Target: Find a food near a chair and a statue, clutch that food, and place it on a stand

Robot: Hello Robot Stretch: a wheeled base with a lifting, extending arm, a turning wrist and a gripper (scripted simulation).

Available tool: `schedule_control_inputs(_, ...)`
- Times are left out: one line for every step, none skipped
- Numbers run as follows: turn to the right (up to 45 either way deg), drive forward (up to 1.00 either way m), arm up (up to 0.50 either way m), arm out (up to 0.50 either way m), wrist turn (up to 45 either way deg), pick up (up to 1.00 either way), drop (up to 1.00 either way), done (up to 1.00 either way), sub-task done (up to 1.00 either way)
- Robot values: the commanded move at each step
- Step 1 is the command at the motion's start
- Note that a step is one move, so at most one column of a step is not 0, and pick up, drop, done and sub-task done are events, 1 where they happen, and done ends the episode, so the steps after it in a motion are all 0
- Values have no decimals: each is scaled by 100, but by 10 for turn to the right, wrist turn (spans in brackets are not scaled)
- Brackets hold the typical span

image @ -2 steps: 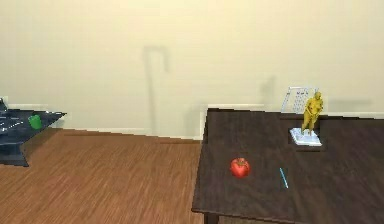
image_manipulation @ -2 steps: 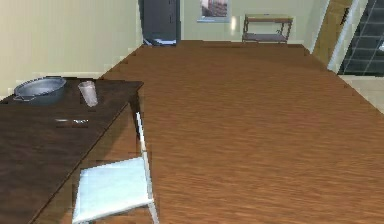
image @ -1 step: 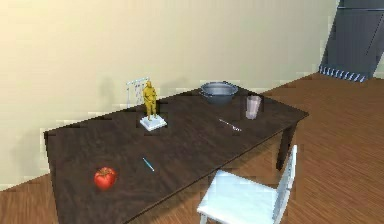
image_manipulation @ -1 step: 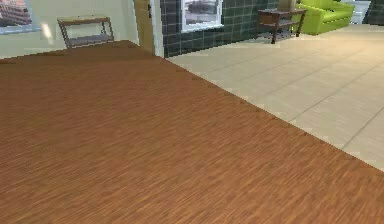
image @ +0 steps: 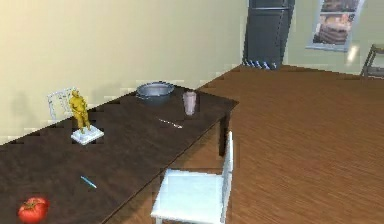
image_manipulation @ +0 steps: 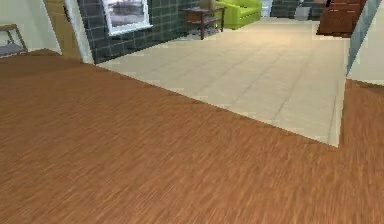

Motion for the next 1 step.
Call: schedule_control_inputs(0, 25, 0, 0, 0, 0, 0, 0, 0)
